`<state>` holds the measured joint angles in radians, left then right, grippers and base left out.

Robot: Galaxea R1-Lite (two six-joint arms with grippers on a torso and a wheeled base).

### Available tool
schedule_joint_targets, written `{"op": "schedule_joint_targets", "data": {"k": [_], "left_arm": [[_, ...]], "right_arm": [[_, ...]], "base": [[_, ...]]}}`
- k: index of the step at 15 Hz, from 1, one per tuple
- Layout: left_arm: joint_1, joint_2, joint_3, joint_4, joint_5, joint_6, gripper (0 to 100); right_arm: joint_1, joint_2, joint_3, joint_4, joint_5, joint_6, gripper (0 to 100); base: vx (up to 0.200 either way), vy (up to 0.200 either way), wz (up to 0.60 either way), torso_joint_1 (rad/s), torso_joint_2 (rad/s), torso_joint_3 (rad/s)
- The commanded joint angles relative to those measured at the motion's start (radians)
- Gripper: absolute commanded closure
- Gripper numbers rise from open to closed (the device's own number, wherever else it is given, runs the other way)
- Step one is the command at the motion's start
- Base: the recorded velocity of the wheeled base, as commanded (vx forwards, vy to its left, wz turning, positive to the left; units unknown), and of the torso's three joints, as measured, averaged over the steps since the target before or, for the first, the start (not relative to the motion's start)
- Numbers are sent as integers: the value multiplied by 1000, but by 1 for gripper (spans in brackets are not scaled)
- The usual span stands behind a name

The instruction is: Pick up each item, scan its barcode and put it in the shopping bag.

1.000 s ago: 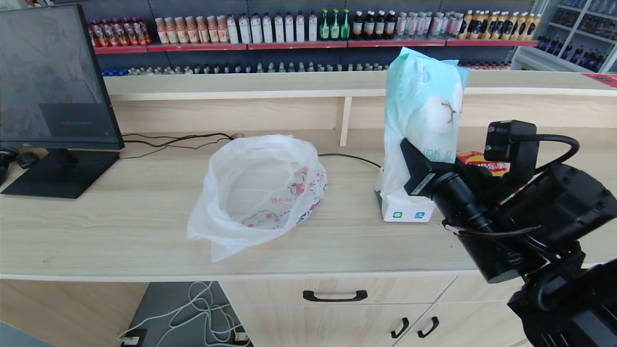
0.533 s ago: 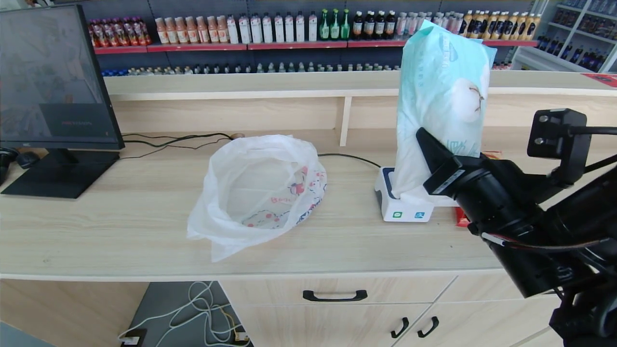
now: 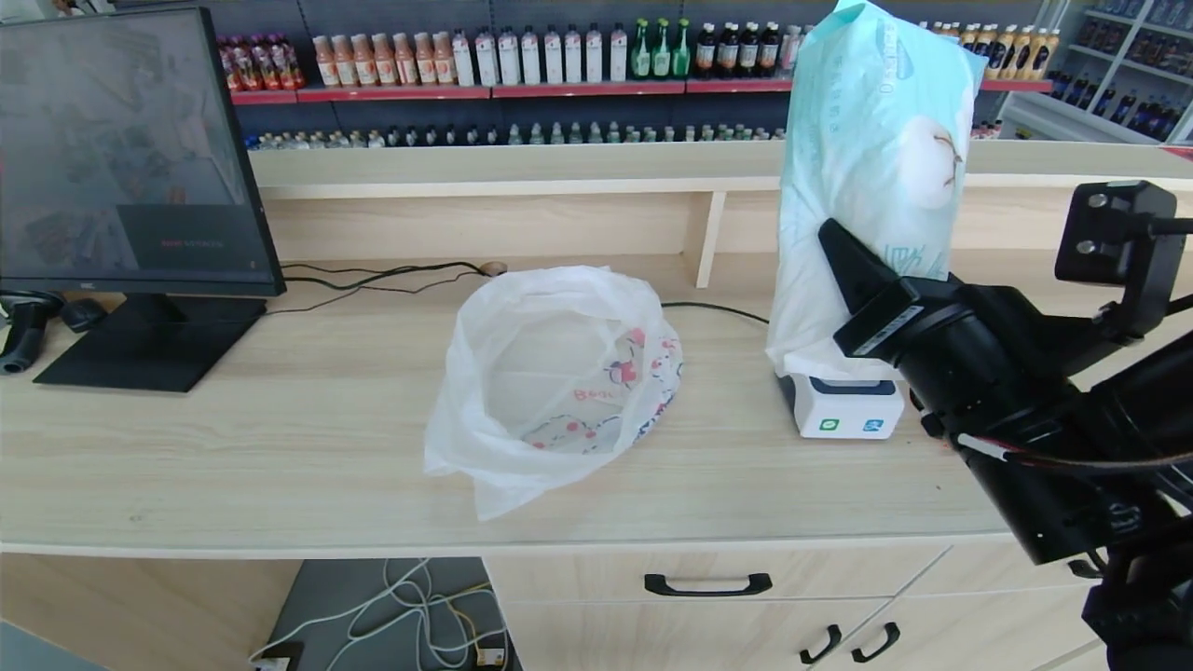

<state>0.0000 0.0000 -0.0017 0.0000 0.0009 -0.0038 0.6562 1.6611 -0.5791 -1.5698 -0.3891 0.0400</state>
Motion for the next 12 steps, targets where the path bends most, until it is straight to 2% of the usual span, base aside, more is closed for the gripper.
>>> {"op": "schedule_joint_targets", "data": {"k": [1,4,8,12], "left_arm": [[0,2,0,0,1,-1,0],[0,0,0,0,-1,1,0],[0,0,2,-2,1,-1,0],[0,0,2,-2,-1,1,0]], "right_arm": [[0,2,1,-1,1,0,100],[3,19,9,-1,24,1,100],[5,45,-5,-1,64,-2,100],[54,134,-68,-1,79,-3,100]], "base": [[0,200,0,-2,-2,2],[0,200,0,2,1,1],[0,0,0,0,0,0],[0,0,0,0,0,0]]}}
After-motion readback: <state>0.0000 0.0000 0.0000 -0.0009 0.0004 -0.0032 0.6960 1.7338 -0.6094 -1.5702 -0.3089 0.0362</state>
